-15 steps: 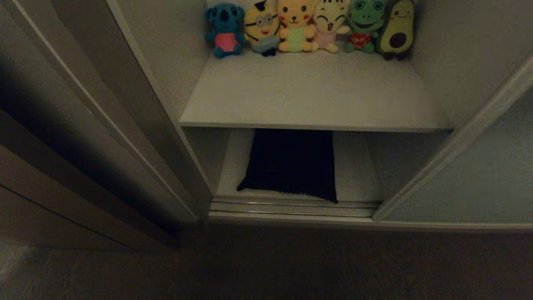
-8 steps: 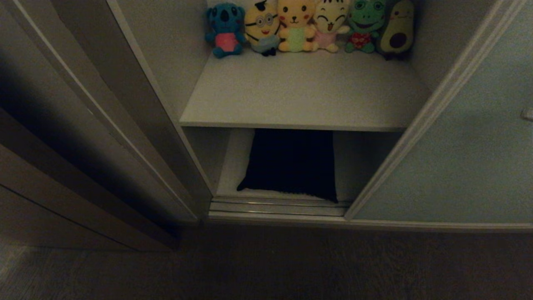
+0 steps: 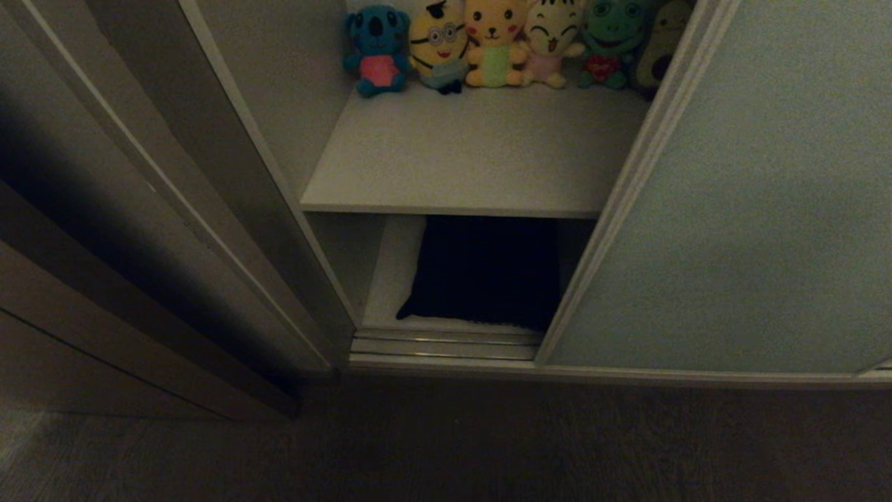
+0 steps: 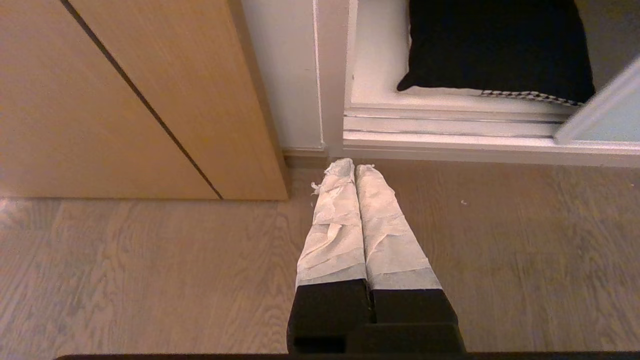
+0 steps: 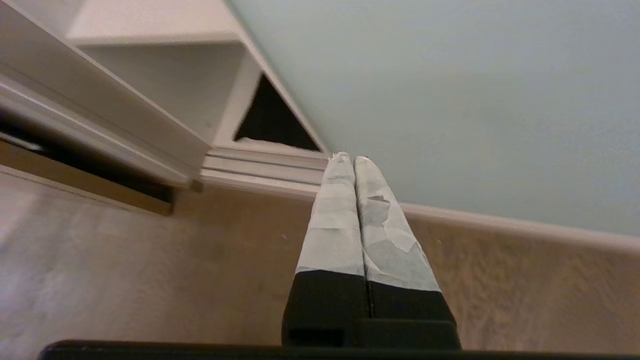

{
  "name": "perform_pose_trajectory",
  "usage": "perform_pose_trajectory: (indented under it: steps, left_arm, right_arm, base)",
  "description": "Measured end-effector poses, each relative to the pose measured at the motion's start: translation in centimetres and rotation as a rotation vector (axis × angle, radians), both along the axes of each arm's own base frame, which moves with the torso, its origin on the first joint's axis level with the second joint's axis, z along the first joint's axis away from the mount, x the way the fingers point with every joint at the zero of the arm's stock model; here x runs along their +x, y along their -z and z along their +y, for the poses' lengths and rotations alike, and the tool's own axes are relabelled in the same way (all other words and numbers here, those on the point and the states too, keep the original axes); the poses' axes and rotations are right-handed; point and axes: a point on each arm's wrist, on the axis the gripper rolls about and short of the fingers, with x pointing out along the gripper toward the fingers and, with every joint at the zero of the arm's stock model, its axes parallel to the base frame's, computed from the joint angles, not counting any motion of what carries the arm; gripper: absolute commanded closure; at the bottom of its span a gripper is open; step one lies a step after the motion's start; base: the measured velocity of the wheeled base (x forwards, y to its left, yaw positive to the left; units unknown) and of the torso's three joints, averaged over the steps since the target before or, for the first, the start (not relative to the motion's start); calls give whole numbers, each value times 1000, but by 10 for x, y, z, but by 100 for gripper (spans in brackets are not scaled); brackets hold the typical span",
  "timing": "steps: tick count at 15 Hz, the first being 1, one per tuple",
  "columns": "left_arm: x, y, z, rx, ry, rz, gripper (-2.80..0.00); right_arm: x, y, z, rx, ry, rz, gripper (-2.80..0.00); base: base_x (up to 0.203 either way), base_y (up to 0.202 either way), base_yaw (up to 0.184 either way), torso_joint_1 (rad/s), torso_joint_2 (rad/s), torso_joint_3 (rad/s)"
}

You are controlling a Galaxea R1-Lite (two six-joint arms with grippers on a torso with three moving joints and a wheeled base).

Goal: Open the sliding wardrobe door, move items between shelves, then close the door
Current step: Close the door

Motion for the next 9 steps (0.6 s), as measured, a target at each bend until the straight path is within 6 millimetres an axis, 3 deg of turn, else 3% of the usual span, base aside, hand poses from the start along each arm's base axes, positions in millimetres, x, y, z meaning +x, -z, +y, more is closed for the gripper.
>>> perform_pose_trajectory:
  steps: [4, 9]
  left_arm:
    - [0, 0, 0, -1, 1, 0, 0]
    - [0, 0, 0, 0, 0, 0, 0]
  right_arm:
    - [-32, 24, 11, -11, 54, -22, 0]
    - [-50, 51, 16, -9, 122, -7, 0]
  base:
    - [0, 0, 0, 0, 0, 0]
    - [0, 0, 0, 0, 0, 0]
